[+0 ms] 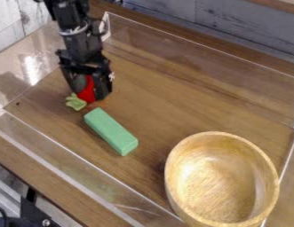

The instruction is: Move the red object to the right side of the table

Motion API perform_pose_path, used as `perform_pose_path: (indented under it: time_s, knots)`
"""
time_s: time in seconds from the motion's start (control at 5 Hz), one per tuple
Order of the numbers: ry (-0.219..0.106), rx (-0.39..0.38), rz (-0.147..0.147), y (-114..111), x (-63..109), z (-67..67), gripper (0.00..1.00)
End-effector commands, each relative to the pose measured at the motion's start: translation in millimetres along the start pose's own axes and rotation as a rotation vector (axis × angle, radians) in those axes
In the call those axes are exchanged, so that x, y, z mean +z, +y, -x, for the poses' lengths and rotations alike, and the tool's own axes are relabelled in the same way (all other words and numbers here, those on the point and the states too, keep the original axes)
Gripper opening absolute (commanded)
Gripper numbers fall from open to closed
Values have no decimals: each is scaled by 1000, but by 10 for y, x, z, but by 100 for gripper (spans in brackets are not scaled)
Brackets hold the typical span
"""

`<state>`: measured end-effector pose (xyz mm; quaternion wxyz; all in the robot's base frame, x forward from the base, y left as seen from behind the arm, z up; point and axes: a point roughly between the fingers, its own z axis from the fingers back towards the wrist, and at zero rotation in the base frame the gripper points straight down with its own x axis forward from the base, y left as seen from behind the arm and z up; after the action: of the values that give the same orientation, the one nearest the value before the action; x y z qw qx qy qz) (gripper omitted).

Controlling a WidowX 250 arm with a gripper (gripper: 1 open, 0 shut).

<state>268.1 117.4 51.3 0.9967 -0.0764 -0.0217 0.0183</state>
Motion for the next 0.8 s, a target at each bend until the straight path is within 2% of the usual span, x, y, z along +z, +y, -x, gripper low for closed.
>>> perform_pose_path:
  time_s: [0.0, 0.2, 0.6]
  knots:
    - [-66, -1, -21, 123, 202, -45, 100]
    - [-66, 12, -15, 254, 195, 25, 100]
    - [-55, -54, 5, 238, -30, -72, 100]
